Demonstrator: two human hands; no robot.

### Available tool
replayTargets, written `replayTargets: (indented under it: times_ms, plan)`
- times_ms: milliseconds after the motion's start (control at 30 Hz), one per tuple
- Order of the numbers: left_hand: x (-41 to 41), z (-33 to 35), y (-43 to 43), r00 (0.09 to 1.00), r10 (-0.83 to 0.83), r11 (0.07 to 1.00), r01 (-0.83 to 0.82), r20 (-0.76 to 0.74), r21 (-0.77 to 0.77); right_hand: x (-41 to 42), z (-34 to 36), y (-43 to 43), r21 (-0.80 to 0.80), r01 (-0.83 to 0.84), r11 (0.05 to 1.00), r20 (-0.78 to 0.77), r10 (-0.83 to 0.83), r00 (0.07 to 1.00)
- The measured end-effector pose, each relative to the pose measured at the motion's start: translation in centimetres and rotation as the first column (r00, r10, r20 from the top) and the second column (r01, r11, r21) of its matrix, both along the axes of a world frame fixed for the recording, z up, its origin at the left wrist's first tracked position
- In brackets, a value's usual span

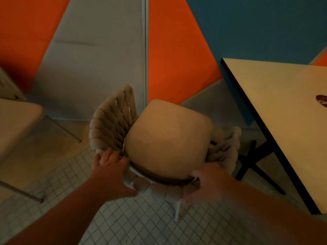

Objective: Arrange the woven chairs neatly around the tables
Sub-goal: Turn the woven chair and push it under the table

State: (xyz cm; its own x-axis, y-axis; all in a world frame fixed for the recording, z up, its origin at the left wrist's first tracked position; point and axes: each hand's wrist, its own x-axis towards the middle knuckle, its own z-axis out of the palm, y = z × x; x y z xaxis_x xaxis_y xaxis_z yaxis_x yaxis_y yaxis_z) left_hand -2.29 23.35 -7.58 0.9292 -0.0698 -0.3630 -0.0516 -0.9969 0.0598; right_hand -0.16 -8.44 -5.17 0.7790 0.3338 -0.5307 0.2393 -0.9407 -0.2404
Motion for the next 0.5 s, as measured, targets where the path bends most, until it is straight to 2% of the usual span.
replayTargets:
  times_ms: [67,167,233,333,500]
  plan:
    - [-1.9,0.7,-2.5,0.998,0.034,0.993,-0.026,0.062,-0.118,1.1,0.0,-2.9,-0.054,-0.068,0.996,0.072,0.072,0.995]
    - [-4.0,1.1,-7.6,0.992,-0.047,0.976,0.071,0.117,-0.206,2.8,0.4,-6.3,-0.137,-0.128,0.982,0.071,0.138,0.988]
    - [-4.5,0.7,-10.7,0.991,-0.108,0.964,0.122,0.074,-0.237,3.8,0.8,-7.5,-0.208,-0.178,0.962,0.052,0.192,0.980]
    - [-3.8,-0.1,-13.3,0.989,-0.146,0.970,0.138,-0.027,-0.198,5.2,0.6,-8.4,-0.291,-0.177,0.940,-0.012,0.182,0.983]
    - [-2.8,-1.3,-13.4,0.988,-0.155,0.980,0.153,-0.006,-0.128,5.7,-0.8,-8.8,-0.307,-0.201,0.930,0.002,0.212,0.977]
